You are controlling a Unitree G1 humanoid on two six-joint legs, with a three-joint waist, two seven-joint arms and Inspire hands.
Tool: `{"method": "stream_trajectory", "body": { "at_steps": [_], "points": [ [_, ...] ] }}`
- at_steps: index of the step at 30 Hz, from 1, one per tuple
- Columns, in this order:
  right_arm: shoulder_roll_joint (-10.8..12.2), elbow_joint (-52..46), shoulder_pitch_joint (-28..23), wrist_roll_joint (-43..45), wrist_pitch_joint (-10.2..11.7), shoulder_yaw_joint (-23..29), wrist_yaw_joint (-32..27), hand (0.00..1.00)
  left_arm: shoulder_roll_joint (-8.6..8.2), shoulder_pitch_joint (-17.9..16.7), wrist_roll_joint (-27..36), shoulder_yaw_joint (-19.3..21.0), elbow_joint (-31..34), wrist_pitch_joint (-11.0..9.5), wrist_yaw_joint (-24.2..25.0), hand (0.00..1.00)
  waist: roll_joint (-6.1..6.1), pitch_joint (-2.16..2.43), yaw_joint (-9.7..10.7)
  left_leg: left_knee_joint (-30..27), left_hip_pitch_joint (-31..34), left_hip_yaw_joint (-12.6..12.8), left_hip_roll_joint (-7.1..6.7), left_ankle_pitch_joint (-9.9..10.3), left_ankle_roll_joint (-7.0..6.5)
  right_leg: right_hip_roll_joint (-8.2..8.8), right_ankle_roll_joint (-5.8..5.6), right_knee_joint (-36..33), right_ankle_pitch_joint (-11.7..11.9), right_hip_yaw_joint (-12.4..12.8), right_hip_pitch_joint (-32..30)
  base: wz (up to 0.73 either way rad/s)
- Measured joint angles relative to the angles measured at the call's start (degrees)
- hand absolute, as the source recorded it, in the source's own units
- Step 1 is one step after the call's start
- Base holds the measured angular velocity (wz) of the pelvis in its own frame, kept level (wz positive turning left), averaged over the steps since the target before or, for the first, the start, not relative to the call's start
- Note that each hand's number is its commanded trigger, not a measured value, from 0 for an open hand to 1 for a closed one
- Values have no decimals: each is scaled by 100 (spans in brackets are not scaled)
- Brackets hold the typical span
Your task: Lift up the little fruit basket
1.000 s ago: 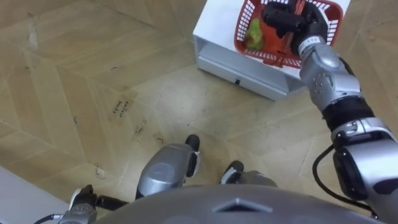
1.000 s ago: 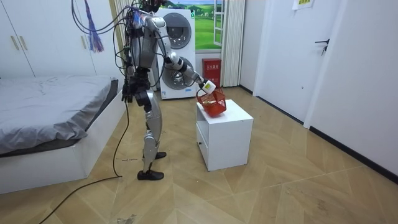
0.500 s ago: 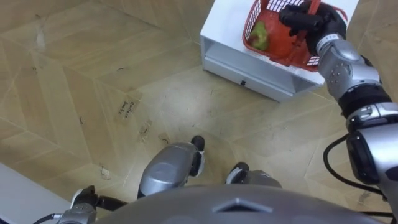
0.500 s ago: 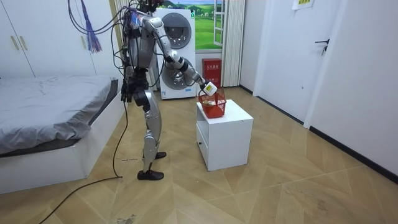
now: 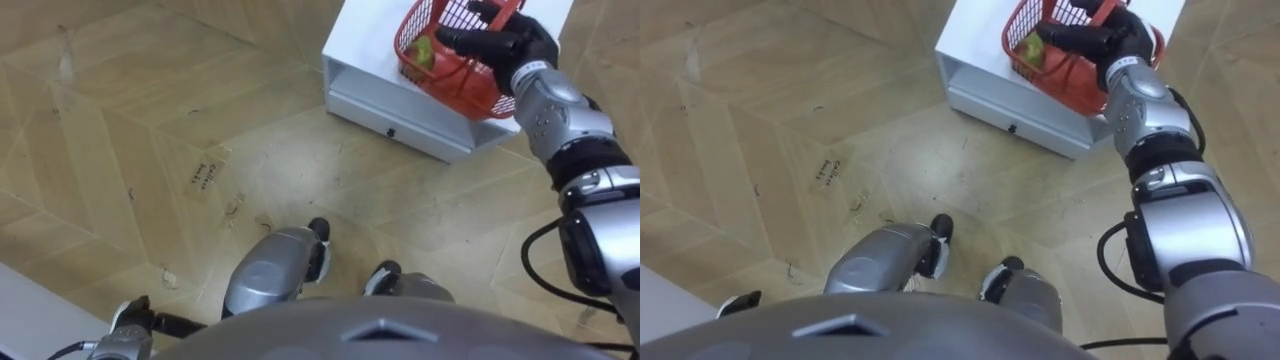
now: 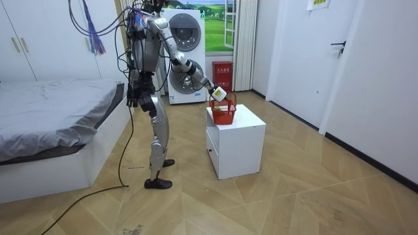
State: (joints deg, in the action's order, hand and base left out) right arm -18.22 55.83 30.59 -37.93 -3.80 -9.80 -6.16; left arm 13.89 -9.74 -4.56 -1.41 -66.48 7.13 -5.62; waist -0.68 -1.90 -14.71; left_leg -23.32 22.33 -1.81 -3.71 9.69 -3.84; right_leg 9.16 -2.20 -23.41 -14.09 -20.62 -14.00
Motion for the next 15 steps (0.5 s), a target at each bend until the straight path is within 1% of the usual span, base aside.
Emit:
{"method": "stream_trajectory", "body": {
  "at_steps": [10,15],
  "points": [
    [-1,-4,0,0,1,0,-191,0,3,0,2,-1,2,0,-4,0,-11,7,7,-34,-9,-1,-8,-5,-7,18,-4,-32,-3,-3,-2,0],
    [-3,-4,0,14,1,47,-251,0,8,-15,-12,10,2,0,-17,0,-49,31,23,-17,-74,9,-9,-7,-8,21,-4,-33,-3,2,46,0]
  ]
}}
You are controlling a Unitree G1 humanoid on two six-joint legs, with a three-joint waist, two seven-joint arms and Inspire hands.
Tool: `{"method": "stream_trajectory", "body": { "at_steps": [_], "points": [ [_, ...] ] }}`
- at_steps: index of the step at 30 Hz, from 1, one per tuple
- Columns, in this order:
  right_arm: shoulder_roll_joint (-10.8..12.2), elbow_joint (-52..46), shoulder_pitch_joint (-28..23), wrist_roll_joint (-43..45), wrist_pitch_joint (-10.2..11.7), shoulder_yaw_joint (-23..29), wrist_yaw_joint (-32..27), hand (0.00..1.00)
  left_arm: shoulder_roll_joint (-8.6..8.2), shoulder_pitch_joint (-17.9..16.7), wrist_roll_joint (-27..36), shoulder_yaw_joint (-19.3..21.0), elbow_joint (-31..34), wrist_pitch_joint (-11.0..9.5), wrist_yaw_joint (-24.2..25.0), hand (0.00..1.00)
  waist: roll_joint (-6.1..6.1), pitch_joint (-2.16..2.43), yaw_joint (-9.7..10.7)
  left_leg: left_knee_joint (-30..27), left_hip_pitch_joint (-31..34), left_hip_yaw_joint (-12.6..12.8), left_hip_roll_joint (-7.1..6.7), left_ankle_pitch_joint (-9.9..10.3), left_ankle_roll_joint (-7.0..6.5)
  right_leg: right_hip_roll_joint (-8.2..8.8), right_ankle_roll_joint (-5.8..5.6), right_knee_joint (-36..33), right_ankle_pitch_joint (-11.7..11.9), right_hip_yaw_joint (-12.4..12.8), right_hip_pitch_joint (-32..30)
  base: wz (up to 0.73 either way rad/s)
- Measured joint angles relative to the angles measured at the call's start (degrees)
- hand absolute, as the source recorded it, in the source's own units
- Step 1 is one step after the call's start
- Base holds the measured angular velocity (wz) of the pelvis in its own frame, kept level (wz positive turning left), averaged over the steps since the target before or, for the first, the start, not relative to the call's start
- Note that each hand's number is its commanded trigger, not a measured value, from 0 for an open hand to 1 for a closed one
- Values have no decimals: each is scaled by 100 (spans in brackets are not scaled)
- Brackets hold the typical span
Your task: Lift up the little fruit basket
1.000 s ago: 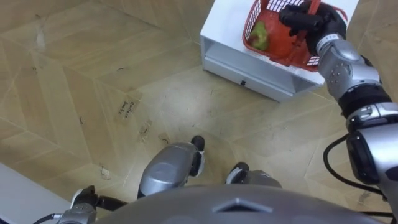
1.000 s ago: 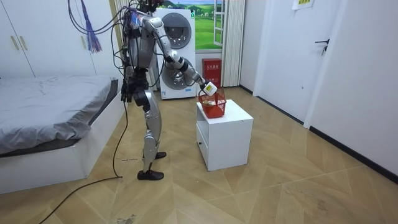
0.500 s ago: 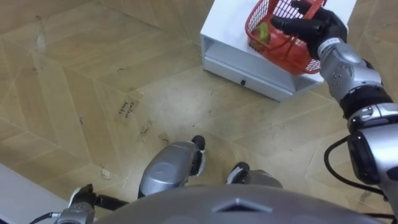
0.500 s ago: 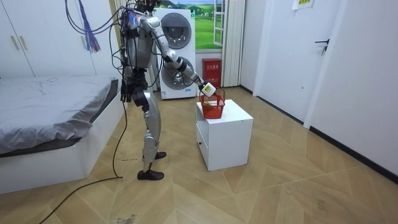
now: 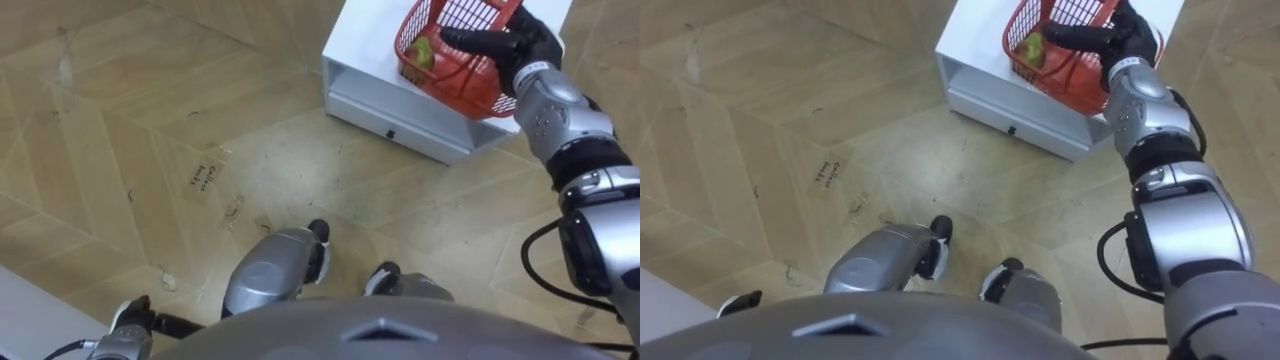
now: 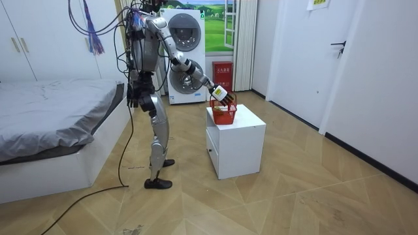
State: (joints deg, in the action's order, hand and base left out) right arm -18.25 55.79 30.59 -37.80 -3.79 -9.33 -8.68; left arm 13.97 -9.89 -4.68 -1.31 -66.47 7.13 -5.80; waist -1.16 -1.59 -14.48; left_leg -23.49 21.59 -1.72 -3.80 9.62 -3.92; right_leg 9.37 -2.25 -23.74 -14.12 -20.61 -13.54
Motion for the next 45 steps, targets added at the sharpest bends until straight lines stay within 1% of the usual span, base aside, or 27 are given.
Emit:
{"method": "stream_trajectory", "body": {
  "at_steps": [1,2,5,7,10,15,16,18,20,22,23,24,25,26,29,33,39,42,44,45],
  "points": [
    [-8,-4,0,-1,0,70,9,0,0,-12,-2,2,9,0,-3,0,-5,3,9,7,-35,-2,0,0,0,0,0,8,0,-6,38,0],
    [-9,-31,-16,9,1,179,11,0,1,-46,-5,12,51,0,-3,0,-26,26,16,14,-49,-3,-1,0,0,0,-1,11,0,-6,48,0],
    [-16,-72,-20,29,5,279,15,0,4,-135,1,46,206,-3,-2,0,-74,58,47,12,-71,-2,3,0,0,-3,-1,8,-1,-10,74,0],
    [-15,-72,-46,-3,6,380,39,0,3,-135,15,47,231,-6,-2,0,-79,61,78,12,-120,6,3,0,0,-2,-1,19,0,-5,125,0],
    [-16,-90,-96,-21,7,387,136,0,7,-135,25,50,223,-15,-16,0,-80,61,151,59,-190,14,3,1,0,-5,-1,10,0,29,179,-2],
    [-19,-283,-417,-9,9,619,55,0,5,-182,8,165,237,-46,-16,0,-86,70,251,102,-344,22,8,2,1,-50,-27,110,18,91,346,-2],
    [-18,-387,-497,-5,9,630,-12,0,6,-218,11,227,245,-57,-16,0,-105,81,328,136,-382,31,7,0,1,-47,-27,125,18,97,358,-7],
    [-21,-709,-718,-17,10,680,-44,0,8,-251,14,298,239,-55,-22,0,-144,109,390,218,-440,72,15,-19,2,-54,-34,193,23,120,371,-8],
    [-23,-1120,-976,13,13,693,-59,0,2,-316,-1,342,247,-67,-30,0,-187,139,505,313,-555,125,19,-23,4,-54,-37,228,25,160,454,-11],
    [-23,-1494,-1185,7,14,762,-54,0,2,-324,-4,359,249,-87,-33,0,-211,152,553,380,-640,168,27,-23,4,-60,-41,283,27,181,517,-11],
    [-22,-1689,-1276,-17,14,816,-54,0,1,-324,-4,363,251,-118,-43,0,-213,152,622,393,-690,183,31,-23,4,-72,-48,326,35,191,566,-7],
    [-22,-1767,-1321,-23,19,845,-51,0,-2,-324,-4,377,250,-126,-56,0,-213,151,644,414,-725,211,32,-22,5,-77,-52,352,38,198,597,-7],
    [-25,-1902,-1438,-13,23,900,-55,0,-34,-324,-3,496,254,-134,-119,0,-217,154,682,485,-820,244,36,-22,5,-90,-59,436,58,203,687,-9],
    [-26,-2079,-1578,16,23,946,-64,0,-53,-321,-2,598,257,-133,-169,0,-220,157,699,537,-902,262,37,-21,6,-103,-68,510,67,216,770,-11],
    [-27,-2324,-1786,23,23,1068,-108,0,-102,-327,-1,726,298,-122,-318,0,-218,159,740,649,-1028,316,46,-21,6,-136,-86,630,103,289,871,-11],
    [-27,-2526,-1906,-4,23,1115,-275,0,-153,-392,6,743,475,-115,-394,0,-209,157,822,697,-1067,348,51,-22,6,-150,-89,715,117,322,903,-6],
    [-25,-2855,-2346,37,27,1202,-403,0,-176,-456,8,813,491,-93,-528,0,-202,156,882,927,-1446,330,34,-21,8,-151,-92,826,117,331,1201,-2],
    [-12,-2797,-2662,232,95,1244,-451,0,-219,-564,1,815,660,-95,-630,0,-236,165,941,1011,-1568,320,27,-21,14,-164,-102,947,123,323,1308,0],
    [15,-2704,-3049,265,132,1244,-460,0,-230,-598,1,815,785,-88,-666,0,-251,168,968,1045,-1612,311,25,-16,22,-186,-124,1054,137,321,1400,0],
    [32,-2636,-3123,324,138,1245,-460,0,-235,-595,2,815,823,-80,-677,0,-250,168,982,1049,-1616,305,24,-15,23,-193,-128,1087,142,321,1425,0]
  ]
}}
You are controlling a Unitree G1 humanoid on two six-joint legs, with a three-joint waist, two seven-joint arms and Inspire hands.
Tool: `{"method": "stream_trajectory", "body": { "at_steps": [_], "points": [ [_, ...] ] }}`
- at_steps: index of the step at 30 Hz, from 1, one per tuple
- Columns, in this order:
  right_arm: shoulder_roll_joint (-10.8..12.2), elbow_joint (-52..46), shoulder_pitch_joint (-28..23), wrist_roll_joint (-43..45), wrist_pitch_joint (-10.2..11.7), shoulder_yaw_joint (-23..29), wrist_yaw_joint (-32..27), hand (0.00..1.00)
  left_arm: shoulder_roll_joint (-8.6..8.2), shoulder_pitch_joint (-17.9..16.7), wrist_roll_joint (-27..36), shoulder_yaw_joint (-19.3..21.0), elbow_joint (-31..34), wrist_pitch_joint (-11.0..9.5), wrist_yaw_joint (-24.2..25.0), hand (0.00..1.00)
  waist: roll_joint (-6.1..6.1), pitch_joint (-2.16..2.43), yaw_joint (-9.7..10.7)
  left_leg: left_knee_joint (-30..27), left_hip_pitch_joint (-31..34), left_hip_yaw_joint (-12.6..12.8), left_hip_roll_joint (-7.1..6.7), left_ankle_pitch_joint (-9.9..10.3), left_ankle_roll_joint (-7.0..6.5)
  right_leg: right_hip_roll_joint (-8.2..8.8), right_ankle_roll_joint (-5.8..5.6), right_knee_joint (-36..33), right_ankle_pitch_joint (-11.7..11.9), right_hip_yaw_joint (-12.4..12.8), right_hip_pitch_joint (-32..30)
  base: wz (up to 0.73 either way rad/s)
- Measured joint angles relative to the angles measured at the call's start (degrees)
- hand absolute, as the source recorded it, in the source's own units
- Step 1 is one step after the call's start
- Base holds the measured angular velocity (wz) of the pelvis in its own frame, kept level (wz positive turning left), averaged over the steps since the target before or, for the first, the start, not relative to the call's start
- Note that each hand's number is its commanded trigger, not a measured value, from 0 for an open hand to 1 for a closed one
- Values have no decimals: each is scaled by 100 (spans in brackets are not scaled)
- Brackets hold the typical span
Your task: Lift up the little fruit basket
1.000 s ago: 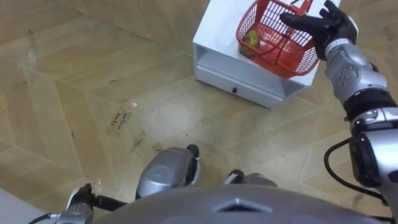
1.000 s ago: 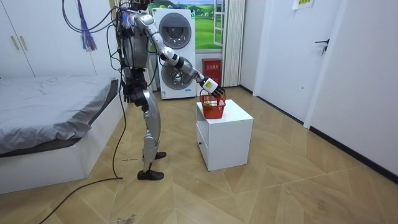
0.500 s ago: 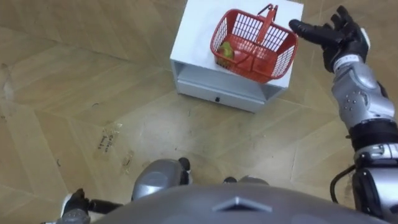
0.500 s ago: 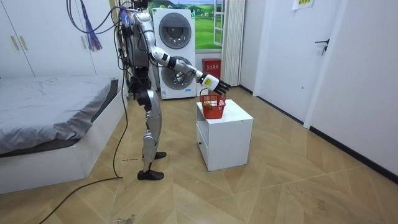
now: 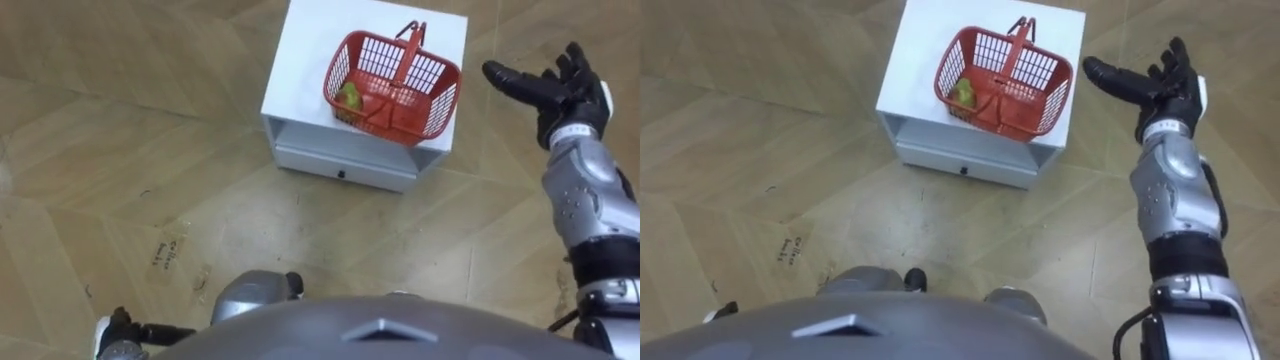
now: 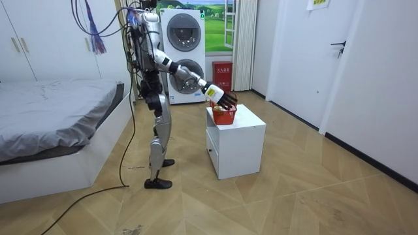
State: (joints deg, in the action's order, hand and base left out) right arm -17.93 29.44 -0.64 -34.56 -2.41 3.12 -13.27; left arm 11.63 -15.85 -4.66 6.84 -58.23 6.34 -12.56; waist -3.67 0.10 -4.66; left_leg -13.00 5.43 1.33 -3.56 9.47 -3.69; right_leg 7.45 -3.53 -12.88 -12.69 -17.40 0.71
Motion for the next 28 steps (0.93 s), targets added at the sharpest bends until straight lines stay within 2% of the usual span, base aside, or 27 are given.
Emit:
{"method": "stream_trajectory", "body": {
  "at_steps": [3,5,7,11,17,24,27,28],
  "points": [
    [197,556,-355,497,9,37,9,0,-71,51,-4,27,109,-56,-124,0,11,2,49,24,-47,5,-3,0,1,-9,-2,40,8,6,75,0],
    [396,960,-600,823,15,32,18,0,-185,72,1,31,176,-63,-203,0,24,-5,120,42,-82,3,-5,0,1,-4,-2,40,7,13,95,0],
    [517,1544,-649,1023,67,25,43,0,-235,114,14,28,184,-98,-203,0,24,-19,170,81,-156,2,-7,2,3,-6,-2,70,8,6,142,0],
    [599,2892,-788,1403,77,30,156,0,-286,153,-14,28,46,-317,-244,0,16,-7,250,129,-273,-2,-9,17,25,-25,-11,122,13,1,266,-1],
    [860,3688,-975,2217,79,56,279,0,-380,131,-69,29,-190,-299,-299,0,56,-19,301,122,-319,0,3,32,53,-62,-9,123,12,10,304,-2],
    [962,4106,-946,2253,112,52,472,0,-411,228,-240,25,-600,-269,-292,0,160,-48,331,142,-417,13,18,46,53,-50,-7,128,14,46,365,-2],
    [958,4309,-960,2550,86,66,478,0,-413,220,-426,251,-604,-253,-277,0,181,-50,339,148,-422,52,-3,52,51,-51,-7,104,13,84,340,-6],
    [944,4384,-957,2746,8,67,496,0,-411,219,-512,324,-603,-239,-259,0,188,-47,366,157,-426,58,0,53,49,-48,-8,90,13,97,331,-3]
  ]
}}
